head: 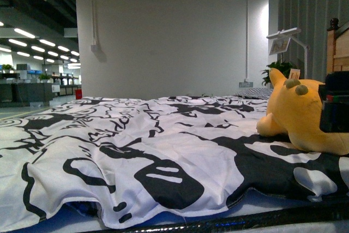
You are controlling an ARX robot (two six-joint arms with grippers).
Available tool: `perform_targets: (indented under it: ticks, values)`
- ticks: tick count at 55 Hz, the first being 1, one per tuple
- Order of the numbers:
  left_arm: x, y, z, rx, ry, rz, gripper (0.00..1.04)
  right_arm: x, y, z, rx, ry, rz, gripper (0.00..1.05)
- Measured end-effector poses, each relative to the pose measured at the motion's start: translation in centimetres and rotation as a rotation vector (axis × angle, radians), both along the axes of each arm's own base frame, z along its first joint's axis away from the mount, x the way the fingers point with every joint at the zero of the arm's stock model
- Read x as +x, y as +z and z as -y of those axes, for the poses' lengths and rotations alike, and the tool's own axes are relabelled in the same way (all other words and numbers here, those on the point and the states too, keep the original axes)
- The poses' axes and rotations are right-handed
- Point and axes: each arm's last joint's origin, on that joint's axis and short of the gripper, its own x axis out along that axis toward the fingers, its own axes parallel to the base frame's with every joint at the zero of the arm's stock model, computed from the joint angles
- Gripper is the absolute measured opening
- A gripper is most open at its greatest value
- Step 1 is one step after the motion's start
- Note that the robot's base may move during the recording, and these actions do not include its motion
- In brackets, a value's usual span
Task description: Put away toys
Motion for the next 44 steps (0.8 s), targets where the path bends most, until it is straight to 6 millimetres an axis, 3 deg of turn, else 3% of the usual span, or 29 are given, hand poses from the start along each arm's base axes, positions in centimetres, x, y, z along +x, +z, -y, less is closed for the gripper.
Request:
perform_targets:
  ticks: [13, 25, 44]
  values:
    - [0.0, 0.0, 0.0, 0.000, 0.000, 0.000, 0.98, 1.7, 1.0, -0.9, -0.040, -0.011, 0.042, 0.98]
    - [0.0, 0.0, 0.0, 0.000, 0.000, 0.000, 0.98, 2.4, 1.0, -3.9, -0.097, 0.035, 0.075, 0.98]
    - [0.0, 0.0, 0.0, 0.000, 0.000, 0.000, 0.98, 6.2, 0.8, -7.2, -0.212, 0.003, 0.092, 0.98]
